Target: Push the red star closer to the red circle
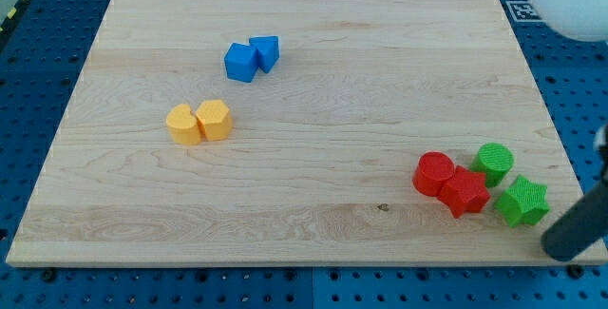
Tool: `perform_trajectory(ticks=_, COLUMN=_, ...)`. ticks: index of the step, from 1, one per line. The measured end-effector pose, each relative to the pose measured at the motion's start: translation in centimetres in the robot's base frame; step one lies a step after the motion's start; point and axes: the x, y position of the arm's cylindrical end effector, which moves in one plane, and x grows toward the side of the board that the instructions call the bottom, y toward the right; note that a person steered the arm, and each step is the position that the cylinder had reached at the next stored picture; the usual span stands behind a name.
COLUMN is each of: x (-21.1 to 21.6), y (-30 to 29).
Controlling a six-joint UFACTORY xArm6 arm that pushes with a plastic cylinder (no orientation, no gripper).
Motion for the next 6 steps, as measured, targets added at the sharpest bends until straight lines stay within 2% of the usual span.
perform_trajectory(ticks=4, x=0.0, y=0.0)
perform_trajectory(ticks=6, x=-0.5, y=-2.9)
